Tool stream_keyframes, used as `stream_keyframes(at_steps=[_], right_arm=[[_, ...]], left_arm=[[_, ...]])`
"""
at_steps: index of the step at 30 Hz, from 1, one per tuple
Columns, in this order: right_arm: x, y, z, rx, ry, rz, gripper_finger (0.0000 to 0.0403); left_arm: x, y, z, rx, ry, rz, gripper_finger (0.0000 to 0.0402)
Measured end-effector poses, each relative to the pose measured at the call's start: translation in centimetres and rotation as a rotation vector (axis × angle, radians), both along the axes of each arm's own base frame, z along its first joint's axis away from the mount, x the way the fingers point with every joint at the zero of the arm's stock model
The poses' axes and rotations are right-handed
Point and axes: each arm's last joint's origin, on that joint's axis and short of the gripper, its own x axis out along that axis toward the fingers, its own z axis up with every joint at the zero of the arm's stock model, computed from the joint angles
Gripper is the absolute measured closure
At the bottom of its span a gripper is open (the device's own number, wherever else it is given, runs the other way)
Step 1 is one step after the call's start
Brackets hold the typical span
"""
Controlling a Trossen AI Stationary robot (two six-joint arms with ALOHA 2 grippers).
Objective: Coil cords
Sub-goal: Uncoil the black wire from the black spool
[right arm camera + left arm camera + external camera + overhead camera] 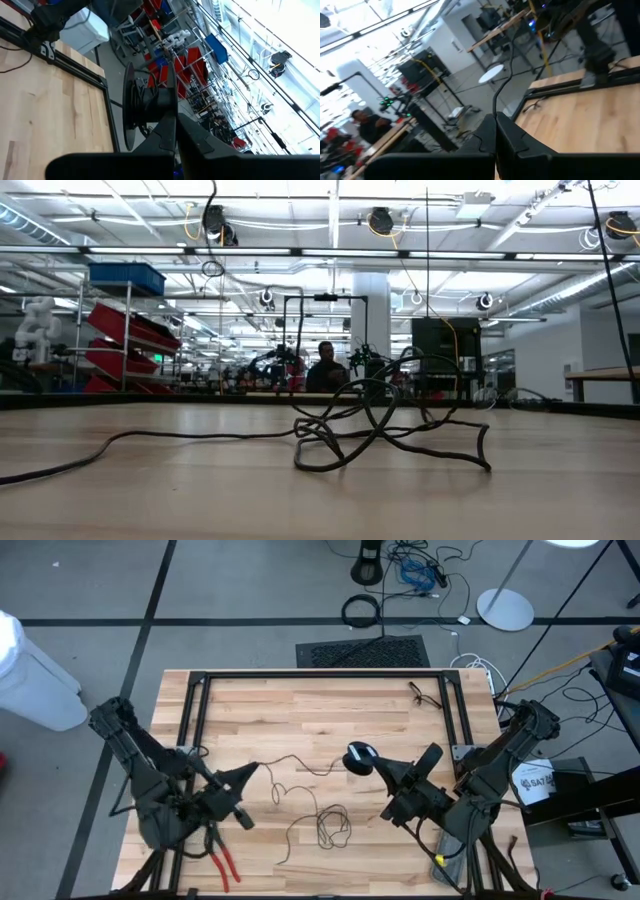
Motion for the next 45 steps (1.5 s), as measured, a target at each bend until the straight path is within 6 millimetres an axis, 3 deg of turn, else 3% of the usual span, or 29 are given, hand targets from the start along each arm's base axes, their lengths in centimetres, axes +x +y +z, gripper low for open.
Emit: stream_keyframes(at_steps=[6, 13, 20, 26, 36, 45], right_arm=[[0.5, -0.7, 0.0, 0.02, -0.016, -0.028, 0.0403], [1.6, -2.5, -0.7, 0.035, -0.015, -0.099, 0.0403], [2.6, -4.5, -1.2, 0.1, -0.061, -0.162, 0.0403], [3.1, -4.8, -1.3, 0.159, -0.073, -0.099, 0.0403], [2.7, -3.6, -0.2, 0.179, -0.129, -0.047, 0.0403], [1.5, -1.4, 1.1, 0.189, -0.179, 0.04, 0.0403]], left_arm=[[-0.6, -0.9, 0.4, -0.045, -0.032, -0.121, 0.0401], [0.1, -1.8, 1.3, -0.133, -0.116, -0.501, 0.0401], [2.4, -2.8, 0.3, -0.107, -0.098, -0.871, 0.0401], [5.5, -3.5, -2.3, -0.025, -0.001, -1.142, 0.0401], [9.5, -1.1, -5.9, -0.012, 0.207, -1.034, 0.0401], [9.5, 1.7, -7.7, 0.007, 0.393, -0.572, 0.0401]])
